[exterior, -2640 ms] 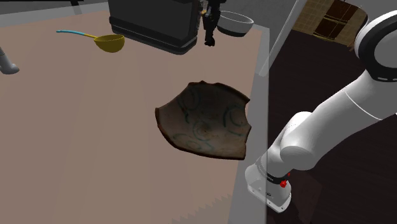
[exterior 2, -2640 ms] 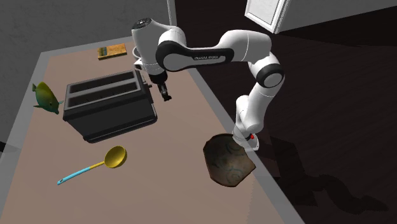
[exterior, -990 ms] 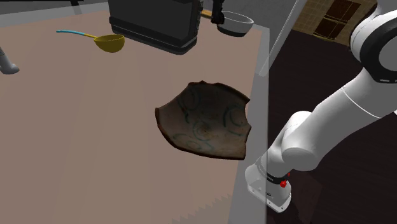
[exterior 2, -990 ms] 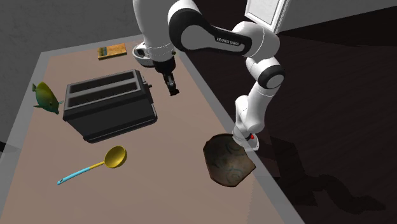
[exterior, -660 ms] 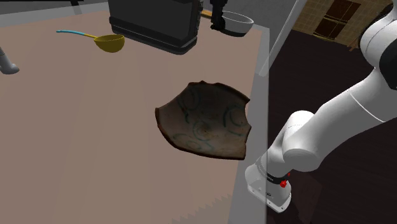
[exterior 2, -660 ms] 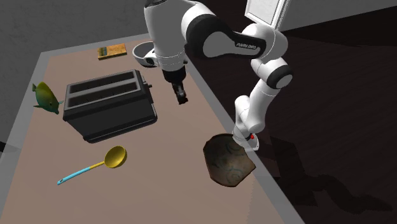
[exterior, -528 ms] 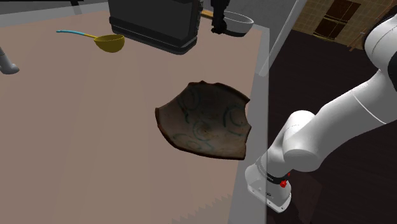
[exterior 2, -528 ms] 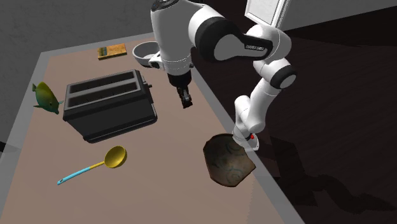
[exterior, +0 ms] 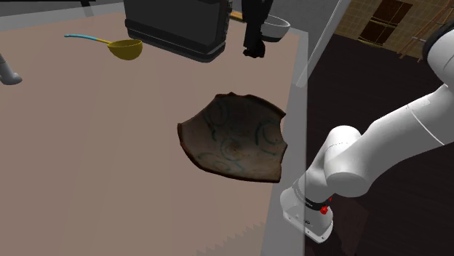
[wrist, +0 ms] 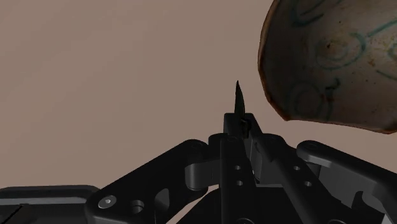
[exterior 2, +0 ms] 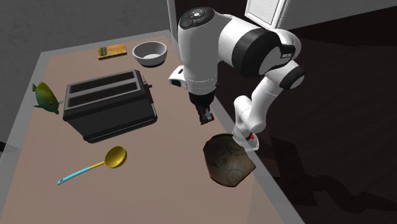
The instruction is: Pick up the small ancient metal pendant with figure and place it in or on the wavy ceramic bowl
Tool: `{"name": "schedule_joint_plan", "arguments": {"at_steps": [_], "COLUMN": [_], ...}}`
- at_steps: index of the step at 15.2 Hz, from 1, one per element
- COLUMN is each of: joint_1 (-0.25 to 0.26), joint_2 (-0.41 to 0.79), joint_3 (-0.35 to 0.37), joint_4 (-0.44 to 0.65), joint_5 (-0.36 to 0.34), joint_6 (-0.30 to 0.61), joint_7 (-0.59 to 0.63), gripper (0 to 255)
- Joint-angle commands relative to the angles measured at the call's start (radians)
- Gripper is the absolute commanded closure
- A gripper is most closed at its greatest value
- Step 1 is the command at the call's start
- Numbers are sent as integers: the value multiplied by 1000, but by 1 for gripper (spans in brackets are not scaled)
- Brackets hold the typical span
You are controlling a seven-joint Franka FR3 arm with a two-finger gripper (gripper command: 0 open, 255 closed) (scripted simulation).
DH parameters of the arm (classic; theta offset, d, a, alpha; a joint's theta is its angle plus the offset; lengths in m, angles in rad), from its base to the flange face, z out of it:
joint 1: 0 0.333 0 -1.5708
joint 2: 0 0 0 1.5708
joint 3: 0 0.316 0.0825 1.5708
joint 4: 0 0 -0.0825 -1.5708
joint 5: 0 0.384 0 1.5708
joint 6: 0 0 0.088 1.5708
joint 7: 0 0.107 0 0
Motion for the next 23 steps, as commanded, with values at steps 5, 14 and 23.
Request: {"name": "schedule_joint_plan", "arguments": {"at_steps": [5,14,23], "joint_1": [39,68,77], "joint_2": [10,-14,-78], "joint_3": [116,192,185], "joint_4": [24,-60,-226], "joint_5": [50,87,105], "joint_6": [3,80,184], "joint_7": [170,269,243], "gripper": [255,255,255]}}
